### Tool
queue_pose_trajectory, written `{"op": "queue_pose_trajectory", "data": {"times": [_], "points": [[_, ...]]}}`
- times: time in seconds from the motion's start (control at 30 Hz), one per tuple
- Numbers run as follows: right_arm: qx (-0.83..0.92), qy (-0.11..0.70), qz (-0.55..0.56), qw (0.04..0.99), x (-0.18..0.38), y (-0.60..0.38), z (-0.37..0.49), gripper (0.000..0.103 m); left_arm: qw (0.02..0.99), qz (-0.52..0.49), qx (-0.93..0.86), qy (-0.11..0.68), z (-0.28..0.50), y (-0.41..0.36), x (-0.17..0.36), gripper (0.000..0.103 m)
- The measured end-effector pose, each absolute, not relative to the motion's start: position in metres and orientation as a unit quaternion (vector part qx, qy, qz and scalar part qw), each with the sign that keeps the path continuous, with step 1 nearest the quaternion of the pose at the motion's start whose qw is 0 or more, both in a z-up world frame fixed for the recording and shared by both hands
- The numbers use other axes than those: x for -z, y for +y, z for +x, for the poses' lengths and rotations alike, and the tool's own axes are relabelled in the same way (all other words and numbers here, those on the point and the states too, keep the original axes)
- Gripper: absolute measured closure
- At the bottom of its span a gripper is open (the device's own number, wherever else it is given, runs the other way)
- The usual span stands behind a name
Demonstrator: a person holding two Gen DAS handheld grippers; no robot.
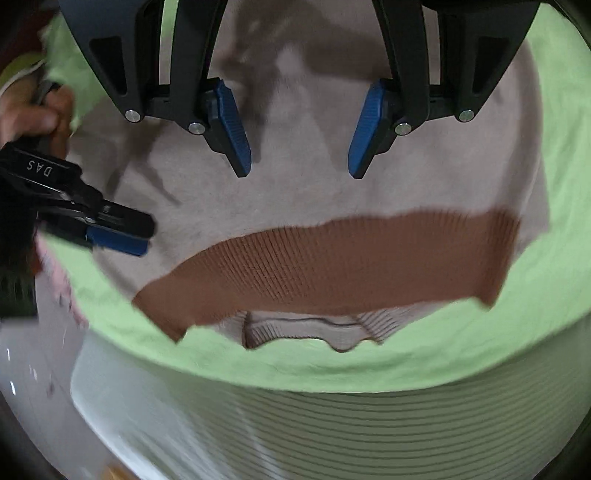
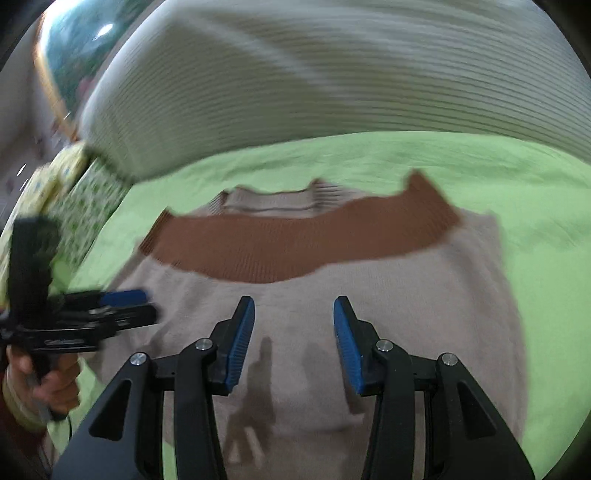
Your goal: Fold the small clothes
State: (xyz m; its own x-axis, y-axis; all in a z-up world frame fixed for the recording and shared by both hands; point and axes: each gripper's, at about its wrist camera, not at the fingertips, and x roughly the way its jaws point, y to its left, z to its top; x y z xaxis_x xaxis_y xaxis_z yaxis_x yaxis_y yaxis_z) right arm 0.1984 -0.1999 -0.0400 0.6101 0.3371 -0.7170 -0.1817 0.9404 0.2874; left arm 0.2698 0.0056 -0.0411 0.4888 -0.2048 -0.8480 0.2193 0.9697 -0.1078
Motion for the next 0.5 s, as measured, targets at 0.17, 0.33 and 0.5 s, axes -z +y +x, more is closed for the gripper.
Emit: {"op": "queue_pose_trajectory", "data": {"times": [0.17,0.33,0.5], "points": [[-0.123,0.471,0.049,0.872,0.070,-0.201,0.253,0.059,0.881,-0.001,0.067,0.468,0.314,0.031,0.051,0.056],[-0.008,0.430,0.096,0.898,0.063,-0.246,0.281,0.058,0.896,-0.061,-0.007,0.439,0.338,0.095,0.058,0.084],[0.032,0.394,0.160,0.904,0.061,-0.280,0.261,0.058,0.908,-0.084,-0.028,0.409,0.310,0.122,0.038,0.076]]}}
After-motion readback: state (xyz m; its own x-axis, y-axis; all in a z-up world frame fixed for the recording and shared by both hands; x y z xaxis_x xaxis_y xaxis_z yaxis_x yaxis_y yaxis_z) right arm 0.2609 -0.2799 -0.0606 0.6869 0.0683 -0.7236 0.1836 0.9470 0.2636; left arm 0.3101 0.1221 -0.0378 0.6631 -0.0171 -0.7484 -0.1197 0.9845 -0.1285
